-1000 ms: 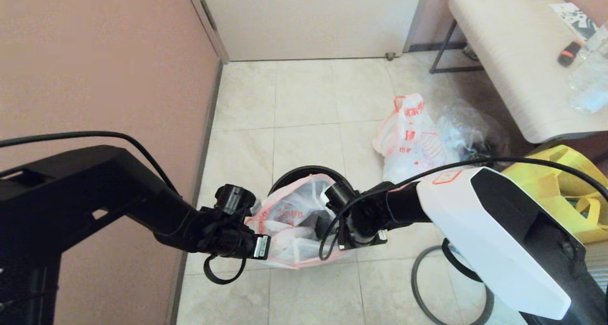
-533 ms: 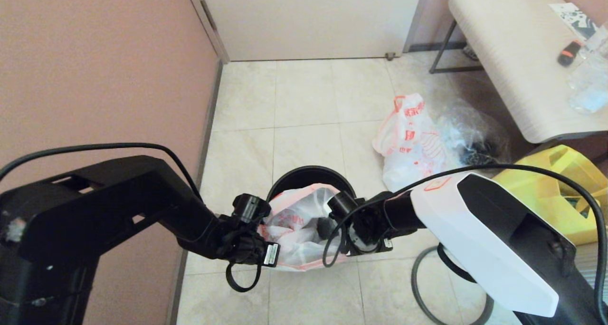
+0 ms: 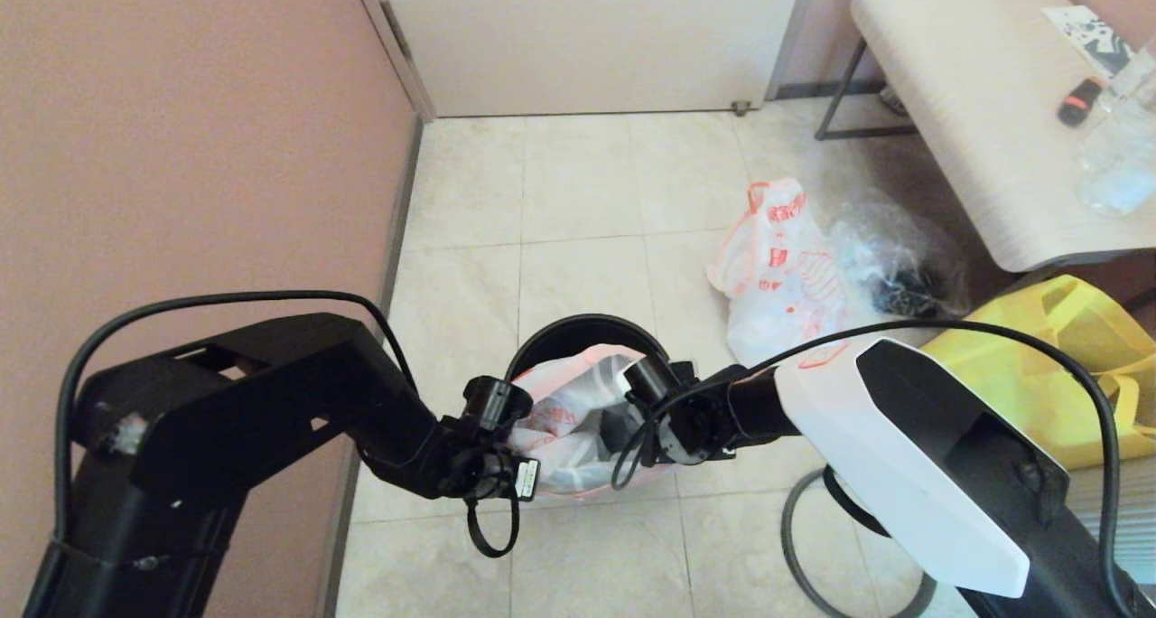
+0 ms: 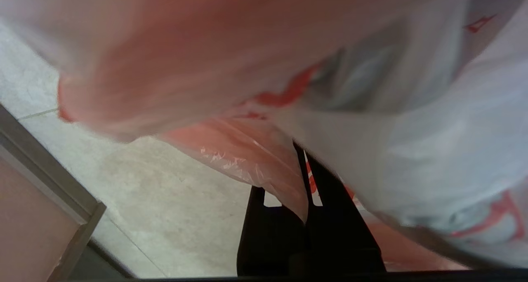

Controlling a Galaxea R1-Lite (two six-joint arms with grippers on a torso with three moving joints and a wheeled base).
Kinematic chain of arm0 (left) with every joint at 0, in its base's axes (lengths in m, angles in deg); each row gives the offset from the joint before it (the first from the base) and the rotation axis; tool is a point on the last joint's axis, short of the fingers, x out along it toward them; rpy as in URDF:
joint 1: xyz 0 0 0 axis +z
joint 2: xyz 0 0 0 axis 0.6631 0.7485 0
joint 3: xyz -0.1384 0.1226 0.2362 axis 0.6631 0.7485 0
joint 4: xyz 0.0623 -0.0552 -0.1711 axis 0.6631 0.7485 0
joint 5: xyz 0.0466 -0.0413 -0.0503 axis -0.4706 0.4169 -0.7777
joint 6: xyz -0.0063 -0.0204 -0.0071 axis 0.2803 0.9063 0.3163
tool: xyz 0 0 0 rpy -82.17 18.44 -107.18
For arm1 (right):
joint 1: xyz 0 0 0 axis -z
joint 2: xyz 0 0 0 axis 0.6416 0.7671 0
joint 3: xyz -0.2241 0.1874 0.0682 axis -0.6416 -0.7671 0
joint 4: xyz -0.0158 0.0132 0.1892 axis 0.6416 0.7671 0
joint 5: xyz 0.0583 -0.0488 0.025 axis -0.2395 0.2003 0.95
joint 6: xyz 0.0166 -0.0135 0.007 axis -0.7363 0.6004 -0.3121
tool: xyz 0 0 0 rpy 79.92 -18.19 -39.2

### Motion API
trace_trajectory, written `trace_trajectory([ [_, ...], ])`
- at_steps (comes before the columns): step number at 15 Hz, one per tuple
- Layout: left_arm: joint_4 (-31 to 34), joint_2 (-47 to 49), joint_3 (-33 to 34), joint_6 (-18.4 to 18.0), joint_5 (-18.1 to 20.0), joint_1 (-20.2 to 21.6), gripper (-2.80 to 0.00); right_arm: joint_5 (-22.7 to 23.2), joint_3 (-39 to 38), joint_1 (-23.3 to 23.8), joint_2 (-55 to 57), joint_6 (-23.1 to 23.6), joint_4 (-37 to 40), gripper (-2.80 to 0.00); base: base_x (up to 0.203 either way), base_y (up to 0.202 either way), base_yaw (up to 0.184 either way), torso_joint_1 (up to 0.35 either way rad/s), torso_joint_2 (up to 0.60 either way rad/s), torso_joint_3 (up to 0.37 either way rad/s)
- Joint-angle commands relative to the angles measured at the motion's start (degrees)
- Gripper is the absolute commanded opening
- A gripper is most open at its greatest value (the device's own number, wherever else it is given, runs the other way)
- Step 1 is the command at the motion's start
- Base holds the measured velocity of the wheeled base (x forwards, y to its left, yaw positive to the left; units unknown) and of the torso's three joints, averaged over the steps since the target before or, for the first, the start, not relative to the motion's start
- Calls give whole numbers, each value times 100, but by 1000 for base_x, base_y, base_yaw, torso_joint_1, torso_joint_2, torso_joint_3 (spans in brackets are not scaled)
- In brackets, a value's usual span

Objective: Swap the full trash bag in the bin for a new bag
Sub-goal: Put the new garbage bag on the trash can

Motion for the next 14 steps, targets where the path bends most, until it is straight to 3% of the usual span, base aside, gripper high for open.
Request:
trace_trajectory([
  [1, -39, 47, 6, 10, -16, -15, -280, -27, 27, 4, 47, 11, 3, -280, 0, 0, 0, 0, 0, 0],
  [3, -59, -75, 60, 16, -18, -23, -280, -56, 0, -26, -56, 30, 32, -280, 0, 0, 0, 0, 0, 0],
  [4, -86, -206, 132, 35, -8, -24, 0, -62, -54, -53, -186, 18, 48, 0, 0, 0, 0, 0, 0, 0],
  [9, -59, -1242, 862, 167, 488, -140, 0, 1, -1004, -373, -1186, -8, 213, 0, 0, 0, 0, 0, 0, 0],
  [14, 352, -1880, 1069, 162, 953, 38, 0, 34, -1101, -608, -1597, -105, 718, 0, 0, 0, 0, 0, 0, 0],
])
